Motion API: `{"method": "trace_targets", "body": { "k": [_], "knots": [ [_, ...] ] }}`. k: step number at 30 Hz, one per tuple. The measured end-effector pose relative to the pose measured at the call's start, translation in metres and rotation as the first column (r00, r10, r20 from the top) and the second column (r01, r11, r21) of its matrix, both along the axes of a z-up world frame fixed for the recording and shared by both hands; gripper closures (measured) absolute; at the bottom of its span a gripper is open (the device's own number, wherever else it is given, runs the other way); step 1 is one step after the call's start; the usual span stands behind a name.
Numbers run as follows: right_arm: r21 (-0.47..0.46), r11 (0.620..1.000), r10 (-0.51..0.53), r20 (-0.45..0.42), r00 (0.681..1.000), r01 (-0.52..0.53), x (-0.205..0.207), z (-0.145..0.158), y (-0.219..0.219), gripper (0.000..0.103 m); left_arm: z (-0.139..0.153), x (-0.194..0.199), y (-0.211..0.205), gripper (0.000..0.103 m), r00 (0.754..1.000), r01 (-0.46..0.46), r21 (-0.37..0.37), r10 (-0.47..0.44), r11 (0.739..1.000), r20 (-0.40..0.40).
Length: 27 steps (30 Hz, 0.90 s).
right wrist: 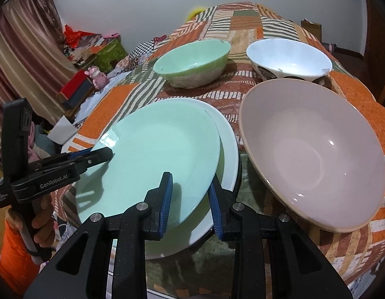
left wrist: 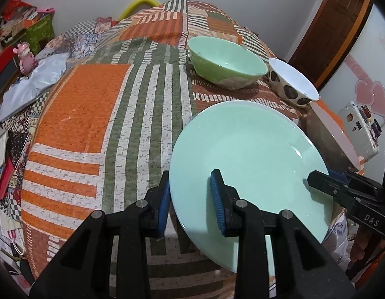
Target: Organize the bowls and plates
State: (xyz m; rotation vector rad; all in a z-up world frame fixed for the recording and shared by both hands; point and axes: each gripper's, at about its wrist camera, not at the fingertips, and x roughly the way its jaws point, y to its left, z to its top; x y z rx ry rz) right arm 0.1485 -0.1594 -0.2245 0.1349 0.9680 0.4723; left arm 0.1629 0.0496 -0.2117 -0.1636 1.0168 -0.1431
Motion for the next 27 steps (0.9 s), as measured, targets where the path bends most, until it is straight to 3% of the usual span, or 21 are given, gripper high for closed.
{"method": "trace_targets", "body": {
  "k": [14, 21, 27],
  "knots": [
    [-0.014, 1.000, 0.007, 0.019, 1.000, -0.006, -0.007, 0.004, -0.003, 0.076, 0.002, 0.002, -0.004, 0.072, 1.000, 0.001, 0.037, -0.001, 0.999, 0.009],
    [-0.042, 0.999, 0.004, 0.041, 0.999, -0.003, -0.011, 0.010, -0.007, 0.076, 0.020, -0.009, -0.008, 0.072, 0.999, 0.020, 0.074, -0.023, 0.997, 0.049],
    [-0.059, 0.998, -0.009, 0.109, 0.994, 0.015, -0.017, 0.025, -0.015, 0.074, 0.042, -0.020, -0.015, 0.072, 0.994, 0.031, 0.076, -0.038, 0.997, 0.098]
  ]
}}
